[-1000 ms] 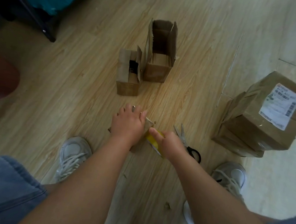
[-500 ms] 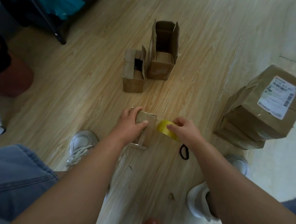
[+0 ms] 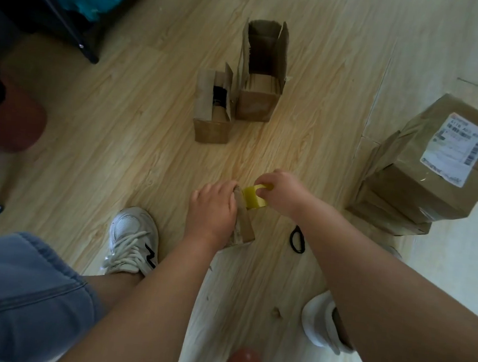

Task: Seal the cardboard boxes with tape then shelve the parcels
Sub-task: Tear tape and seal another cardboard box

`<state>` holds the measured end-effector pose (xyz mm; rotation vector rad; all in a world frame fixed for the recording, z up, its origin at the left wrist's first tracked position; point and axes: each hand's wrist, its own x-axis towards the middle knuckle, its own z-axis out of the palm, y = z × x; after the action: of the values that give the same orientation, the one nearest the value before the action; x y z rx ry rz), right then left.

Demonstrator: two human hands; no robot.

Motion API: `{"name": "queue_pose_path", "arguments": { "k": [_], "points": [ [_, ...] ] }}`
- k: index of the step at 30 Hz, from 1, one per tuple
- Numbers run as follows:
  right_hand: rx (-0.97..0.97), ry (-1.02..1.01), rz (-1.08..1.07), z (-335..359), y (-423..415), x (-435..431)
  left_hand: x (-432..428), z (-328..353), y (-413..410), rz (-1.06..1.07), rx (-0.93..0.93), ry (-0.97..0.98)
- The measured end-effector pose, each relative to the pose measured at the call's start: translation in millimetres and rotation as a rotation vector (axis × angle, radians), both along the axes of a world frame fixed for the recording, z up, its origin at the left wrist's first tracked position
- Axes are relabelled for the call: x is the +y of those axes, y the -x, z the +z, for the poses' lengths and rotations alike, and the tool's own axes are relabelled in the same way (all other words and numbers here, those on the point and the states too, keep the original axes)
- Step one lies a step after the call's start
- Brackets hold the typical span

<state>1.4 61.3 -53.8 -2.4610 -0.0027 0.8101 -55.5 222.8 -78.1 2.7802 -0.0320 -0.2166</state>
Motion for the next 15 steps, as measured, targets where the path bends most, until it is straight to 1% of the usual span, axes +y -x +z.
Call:
{"name": "queue_pose_path", "arguments": {
  "k": [5, 8, 12, 15],
  "points": [
    [0.009, 0.071, 0.085, -13, -3, 1, -5, -4, -2, 0.016, -0.018, -0.034],
    [-0.041, 0.086, 0.1, -22, 1, 7, -6, -3, -4, 0.009, -0.034, -0.058],
    [-0.064, 0.039, 0.013, -34, 5, 10, -4, -4, -8, -0.001, -0.045, -0.058],
    [-0.048, -0.098, -0.16, -31, 14, 1, -4, -7, 2, -0.012, -0.12, -0.039]
  ]
}}
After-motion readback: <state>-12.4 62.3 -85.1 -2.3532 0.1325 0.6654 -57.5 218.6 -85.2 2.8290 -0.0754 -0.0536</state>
